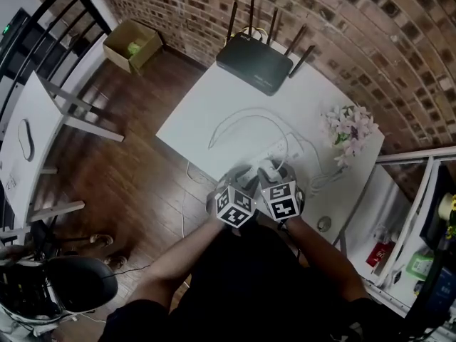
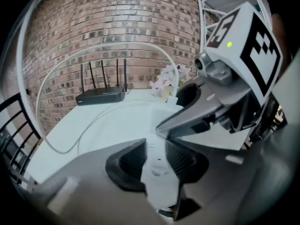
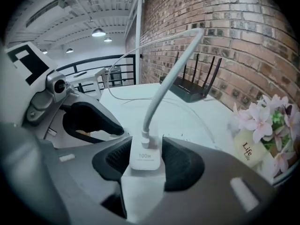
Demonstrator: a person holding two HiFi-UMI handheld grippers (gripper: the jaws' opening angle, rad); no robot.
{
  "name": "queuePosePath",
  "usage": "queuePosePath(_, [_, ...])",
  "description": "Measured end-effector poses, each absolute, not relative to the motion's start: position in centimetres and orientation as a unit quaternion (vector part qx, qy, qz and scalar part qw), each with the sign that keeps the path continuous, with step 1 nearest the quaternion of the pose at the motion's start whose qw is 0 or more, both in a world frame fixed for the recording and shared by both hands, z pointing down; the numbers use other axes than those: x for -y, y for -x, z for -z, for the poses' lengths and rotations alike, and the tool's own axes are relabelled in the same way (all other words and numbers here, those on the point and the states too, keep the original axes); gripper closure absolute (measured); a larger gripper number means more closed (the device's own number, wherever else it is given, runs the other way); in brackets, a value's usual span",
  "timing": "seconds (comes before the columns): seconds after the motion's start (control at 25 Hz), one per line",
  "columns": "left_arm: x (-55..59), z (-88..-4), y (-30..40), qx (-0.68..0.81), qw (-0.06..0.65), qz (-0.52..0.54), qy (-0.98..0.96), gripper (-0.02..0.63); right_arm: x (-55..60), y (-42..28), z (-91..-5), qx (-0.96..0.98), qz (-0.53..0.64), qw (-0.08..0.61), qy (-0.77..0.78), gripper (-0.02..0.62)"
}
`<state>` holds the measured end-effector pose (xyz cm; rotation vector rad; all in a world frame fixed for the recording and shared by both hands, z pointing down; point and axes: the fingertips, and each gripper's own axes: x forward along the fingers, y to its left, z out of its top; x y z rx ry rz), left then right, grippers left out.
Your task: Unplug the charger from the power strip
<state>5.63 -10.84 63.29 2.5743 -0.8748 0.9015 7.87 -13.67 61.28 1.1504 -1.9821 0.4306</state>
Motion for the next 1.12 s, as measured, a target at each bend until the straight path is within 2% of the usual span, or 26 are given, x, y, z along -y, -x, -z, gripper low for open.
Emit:
queuePosePath(0.48, [11.18,-63.69,-5.72,0.303,0.140,-0.309,-0.891,0.474,13.85,-7.50,-61.68,0.785,-0.169,0.388,-0.453,0.446])
queuePosePath(1.12, [11.30,-63.65,-5.71,0.315,0.135,-0.295,-0.892,0.477,13.72,-7.32,-61.69,0.801,-0.173,0.361,-0.446,0.454])
